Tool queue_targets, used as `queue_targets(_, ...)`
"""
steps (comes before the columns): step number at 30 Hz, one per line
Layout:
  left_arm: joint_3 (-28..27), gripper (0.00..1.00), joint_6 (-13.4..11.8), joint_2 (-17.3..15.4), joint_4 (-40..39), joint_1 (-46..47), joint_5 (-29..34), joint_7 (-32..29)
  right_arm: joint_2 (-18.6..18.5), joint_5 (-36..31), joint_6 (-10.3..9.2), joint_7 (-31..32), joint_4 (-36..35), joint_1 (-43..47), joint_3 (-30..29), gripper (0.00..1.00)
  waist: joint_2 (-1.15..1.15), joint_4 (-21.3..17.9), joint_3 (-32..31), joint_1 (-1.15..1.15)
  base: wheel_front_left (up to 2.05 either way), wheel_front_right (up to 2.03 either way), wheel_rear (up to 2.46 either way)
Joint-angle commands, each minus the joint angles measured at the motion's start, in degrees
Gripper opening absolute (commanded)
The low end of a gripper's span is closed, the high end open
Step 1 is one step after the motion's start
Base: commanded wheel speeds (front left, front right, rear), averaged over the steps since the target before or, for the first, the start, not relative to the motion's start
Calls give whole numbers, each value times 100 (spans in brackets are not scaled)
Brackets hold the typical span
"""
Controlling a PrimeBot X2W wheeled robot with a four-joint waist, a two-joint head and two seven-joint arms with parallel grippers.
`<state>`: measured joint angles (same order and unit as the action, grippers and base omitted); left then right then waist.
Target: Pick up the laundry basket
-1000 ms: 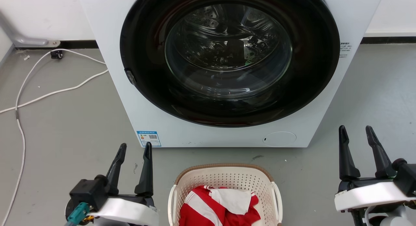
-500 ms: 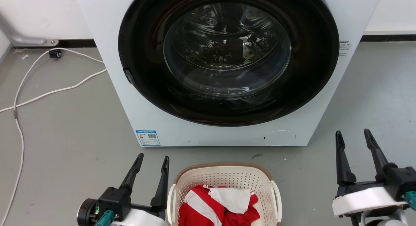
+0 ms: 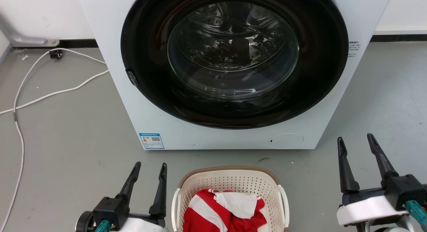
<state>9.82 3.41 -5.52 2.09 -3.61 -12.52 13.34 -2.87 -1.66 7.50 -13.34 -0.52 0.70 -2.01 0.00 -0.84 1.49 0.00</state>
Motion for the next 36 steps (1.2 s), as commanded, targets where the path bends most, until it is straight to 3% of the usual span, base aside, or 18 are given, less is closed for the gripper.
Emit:
queue_targets(1,-93,100,45,42,-10,-76,56,57,-3,1,-2,-52,13,81,-9,100,0,-3,-6,0,0,0,0)
queue_targets(15,-181,100,253,184,226,-189,978,195,-1,-107,-2,-191,381,117,93,100,0,-12,-24,0,0,0,0)
queue_targets(27,-367,100,308,252,253,-245,787,189,-2,826,-2,-185,781,79,153,100,0,-12,-58,0,0,0,0)
queue_targets(36,-377,100,348,262,260,-238,776,189,-1,781,-2,-186,859,22,168,100,0,-3,-56,0,0,0,0)
